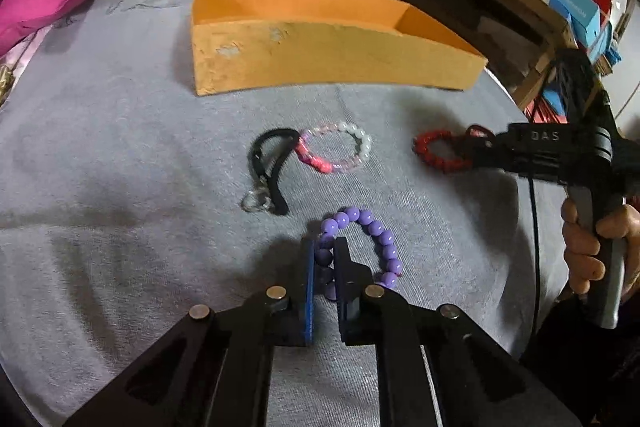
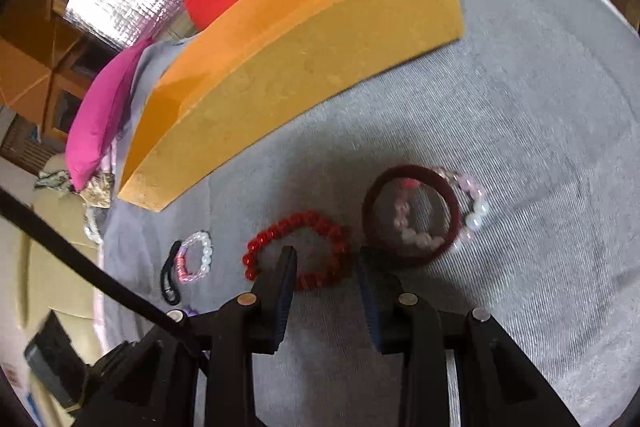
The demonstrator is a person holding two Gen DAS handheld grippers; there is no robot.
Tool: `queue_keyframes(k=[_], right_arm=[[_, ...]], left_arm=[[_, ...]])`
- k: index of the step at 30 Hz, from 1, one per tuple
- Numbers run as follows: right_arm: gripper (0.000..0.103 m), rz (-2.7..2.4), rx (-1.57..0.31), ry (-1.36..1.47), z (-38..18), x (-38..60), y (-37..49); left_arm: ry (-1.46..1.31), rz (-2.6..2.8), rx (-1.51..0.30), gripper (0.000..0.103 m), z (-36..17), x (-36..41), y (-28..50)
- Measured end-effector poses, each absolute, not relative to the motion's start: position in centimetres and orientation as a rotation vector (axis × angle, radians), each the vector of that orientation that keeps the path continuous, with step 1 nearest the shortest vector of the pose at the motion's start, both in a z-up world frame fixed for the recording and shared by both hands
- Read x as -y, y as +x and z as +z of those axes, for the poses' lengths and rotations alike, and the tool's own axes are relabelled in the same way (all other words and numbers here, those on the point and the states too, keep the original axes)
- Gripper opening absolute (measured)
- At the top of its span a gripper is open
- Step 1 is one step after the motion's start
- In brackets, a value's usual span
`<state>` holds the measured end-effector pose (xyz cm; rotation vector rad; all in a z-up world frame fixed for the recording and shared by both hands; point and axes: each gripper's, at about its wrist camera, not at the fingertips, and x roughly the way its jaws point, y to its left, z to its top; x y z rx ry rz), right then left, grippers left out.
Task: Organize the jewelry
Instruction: 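Grasp the red bead bracelet with the right tool, then carry the purple and red bracelets into the orange tray and open both tools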
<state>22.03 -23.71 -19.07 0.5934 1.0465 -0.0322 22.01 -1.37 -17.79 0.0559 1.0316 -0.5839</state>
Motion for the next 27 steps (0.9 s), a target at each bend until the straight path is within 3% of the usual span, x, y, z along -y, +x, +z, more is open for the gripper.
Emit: queue_keyframes(k=[2, 4, 6, 27], right_arm=[[0.029, -0.042, -1.04, 0.492, -18.7, 22.8, 22.2], [0.013, -0.049, -1.044, 0.396, -18.6, 21.9, 22.4], [0.011, -0.053, -1.033, 0.343, -18.3, 21.3, 22.2], [0.01, 0.092, -0.702, 0.41, -12.5, 22.7, 18.4]], left_arm=[[0.08, -0.581, -1.04, 0.01, -18.1, 1.6, 21.9], [0.089, -0.579, -1.045, 0.01, -18.2, 1.8, 21.9], [0.085, -0.581, -1.046, 0.01, -18.2, 1.9, 21.9], [-0.017, -0.612, -0.893, 0.009, -14.3, 1.0, 21.5]])
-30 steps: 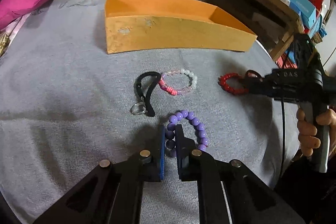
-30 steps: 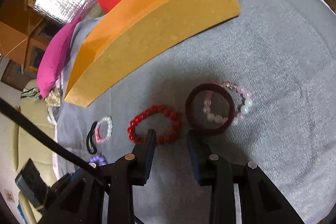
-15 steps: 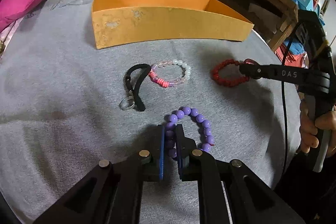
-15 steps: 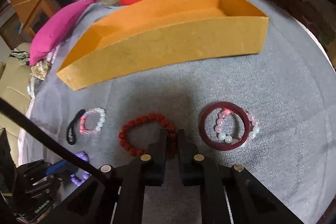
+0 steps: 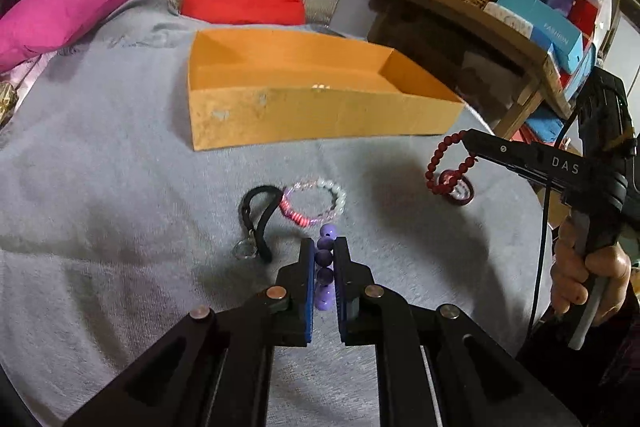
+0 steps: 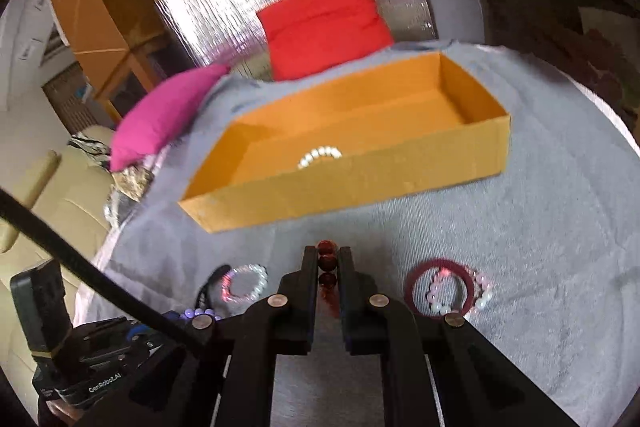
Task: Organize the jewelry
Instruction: 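Carry the purple and red bracelets into the orange tray and open both tools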
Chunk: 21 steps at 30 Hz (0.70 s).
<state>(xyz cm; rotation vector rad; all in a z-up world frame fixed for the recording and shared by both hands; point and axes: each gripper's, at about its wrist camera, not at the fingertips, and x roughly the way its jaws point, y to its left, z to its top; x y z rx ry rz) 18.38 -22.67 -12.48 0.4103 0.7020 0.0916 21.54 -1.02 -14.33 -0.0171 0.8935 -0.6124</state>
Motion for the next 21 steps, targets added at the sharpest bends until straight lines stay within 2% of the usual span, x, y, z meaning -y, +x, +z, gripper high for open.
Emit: queue_keyframes(k=[21], right_arm=[[0.011, 0.088, -0.629, 0.445, -11.0, 22.9, 18.6]], left_arm=[[-0.015, -0.536, -0.745, 0.009, -9.9, 1.9, 22.6]])
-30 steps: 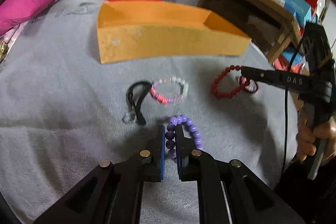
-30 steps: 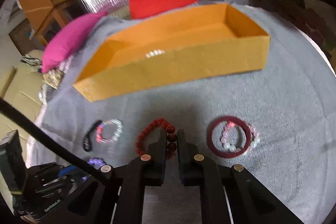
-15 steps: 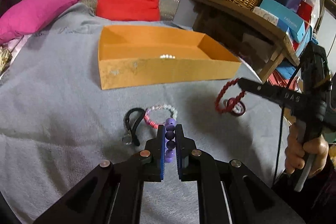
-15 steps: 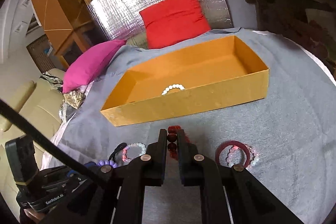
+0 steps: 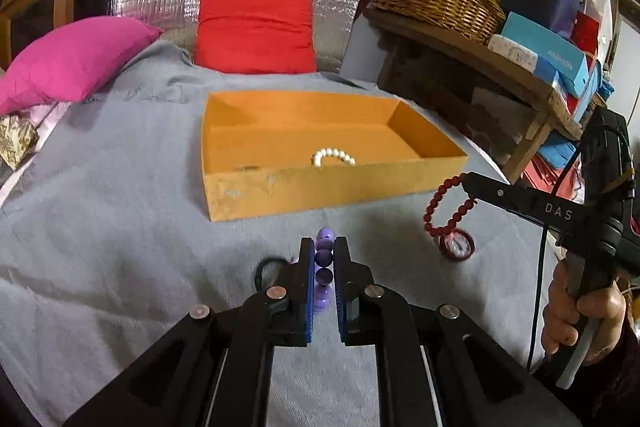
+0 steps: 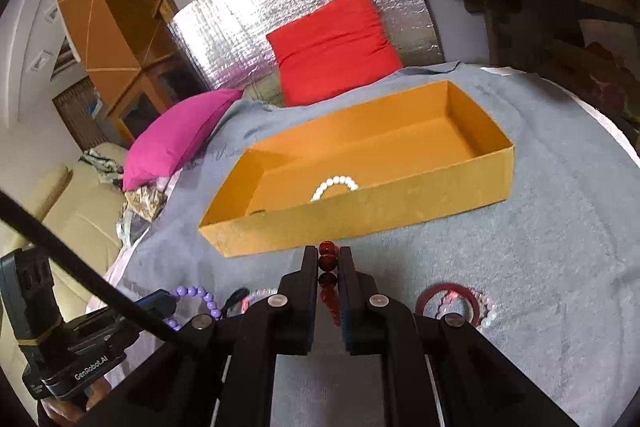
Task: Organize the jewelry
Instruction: 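Carry the purple and red bracelets into the orange tray and open both tools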
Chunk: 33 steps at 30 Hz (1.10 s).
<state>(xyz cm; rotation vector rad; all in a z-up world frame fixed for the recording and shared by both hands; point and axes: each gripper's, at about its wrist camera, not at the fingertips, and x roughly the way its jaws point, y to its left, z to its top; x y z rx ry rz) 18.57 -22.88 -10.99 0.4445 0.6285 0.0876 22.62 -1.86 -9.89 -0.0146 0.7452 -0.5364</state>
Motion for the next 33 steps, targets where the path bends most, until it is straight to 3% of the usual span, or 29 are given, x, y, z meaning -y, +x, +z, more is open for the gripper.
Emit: queue_keyframes(k=[13, 33], right_arm=[[0.011, 0.06, -0.484, 0.522, -8.0, 25.3, 19.2], [0.011, 0.037, -0.458, 0.476, -8.1, 24.8, 22.6]], left_arm=[[-0.005, -0.507, -0.706, 0.009, -7.7, 4.8, 26.3], [0.075, -0.408, -0.622, 0.009, -5.5, 7.0, 29.3]])
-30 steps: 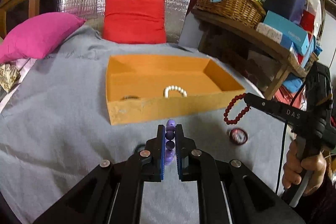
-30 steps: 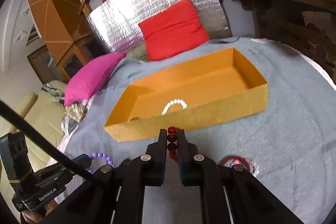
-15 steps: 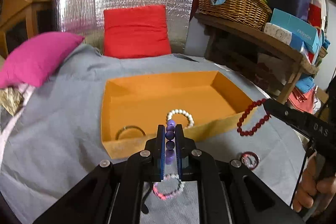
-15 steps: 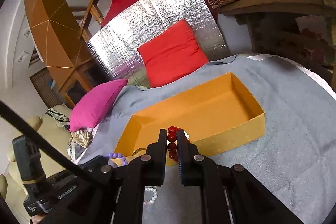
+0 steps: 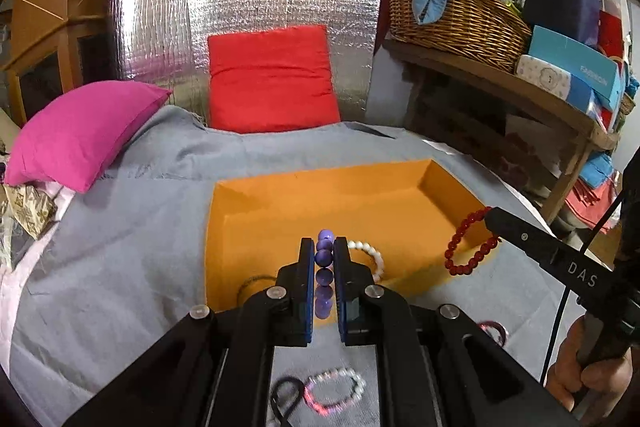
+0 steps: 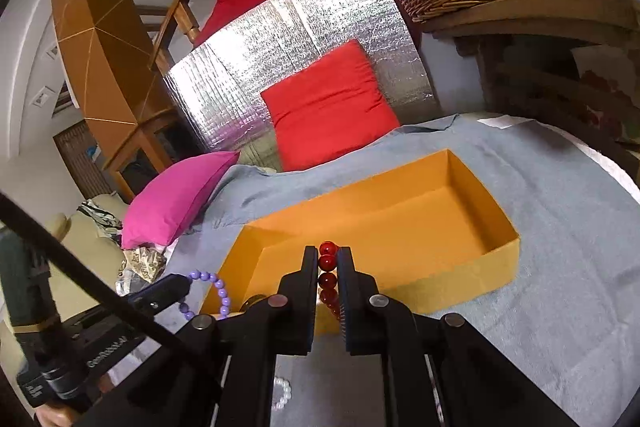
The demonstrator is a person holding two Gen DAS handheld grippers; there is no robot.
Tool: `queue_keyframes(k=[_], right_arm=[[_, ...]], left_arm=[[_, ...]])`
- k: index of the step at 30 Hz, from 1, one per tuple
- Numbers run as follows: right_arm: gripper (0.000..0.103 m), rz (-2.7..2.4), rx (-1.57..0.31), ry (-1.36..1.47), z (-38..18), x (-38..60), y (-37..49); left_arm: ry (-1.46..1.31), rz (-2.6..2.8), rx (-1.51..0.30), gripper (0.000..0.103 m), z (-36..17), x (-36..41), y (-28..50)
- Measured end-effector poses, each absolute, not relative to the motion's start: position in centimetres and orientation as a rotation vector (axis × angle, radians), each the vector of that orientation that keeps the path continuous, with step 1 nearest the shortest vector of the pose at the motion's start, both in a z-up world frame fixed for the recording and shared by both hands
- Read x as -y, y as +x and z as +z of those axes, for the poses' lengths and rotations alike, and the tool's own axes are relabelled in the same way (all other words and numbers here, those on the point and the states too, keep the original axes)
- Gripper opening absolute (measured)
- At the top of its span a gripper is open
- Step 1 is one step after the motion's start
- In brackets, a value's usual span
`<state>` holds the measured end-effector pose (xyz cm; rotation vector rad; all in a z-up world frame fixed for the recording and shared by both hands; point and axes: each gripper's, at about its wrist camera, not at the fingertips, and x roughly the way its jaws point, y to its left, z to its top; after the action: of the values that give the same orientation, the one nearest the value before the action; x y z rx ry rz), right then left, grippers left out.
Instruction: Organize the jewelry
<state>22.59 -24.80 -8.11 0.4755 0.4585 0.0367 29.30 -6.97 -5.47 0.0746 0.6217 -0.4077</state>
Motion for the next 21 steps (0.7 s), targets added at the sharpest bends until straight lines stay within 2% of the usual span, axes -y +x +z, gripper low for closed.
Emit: queue_keyframes(k=[11, 21], right_arm=[[0.011, 0.015, -0.483, 0.515, -9.6, 26.6, 27.3], [0.011, 0.025, -0.584, 0.559, -13.2, 27.9, 31.9]], left_arm=[[0.042, -0.413, -0.678, 0.009, -7.5, 9.1, 34.5], [-0.037, -0.434, -0.787, 0.009, -11.8, 10.2, 38.8]])
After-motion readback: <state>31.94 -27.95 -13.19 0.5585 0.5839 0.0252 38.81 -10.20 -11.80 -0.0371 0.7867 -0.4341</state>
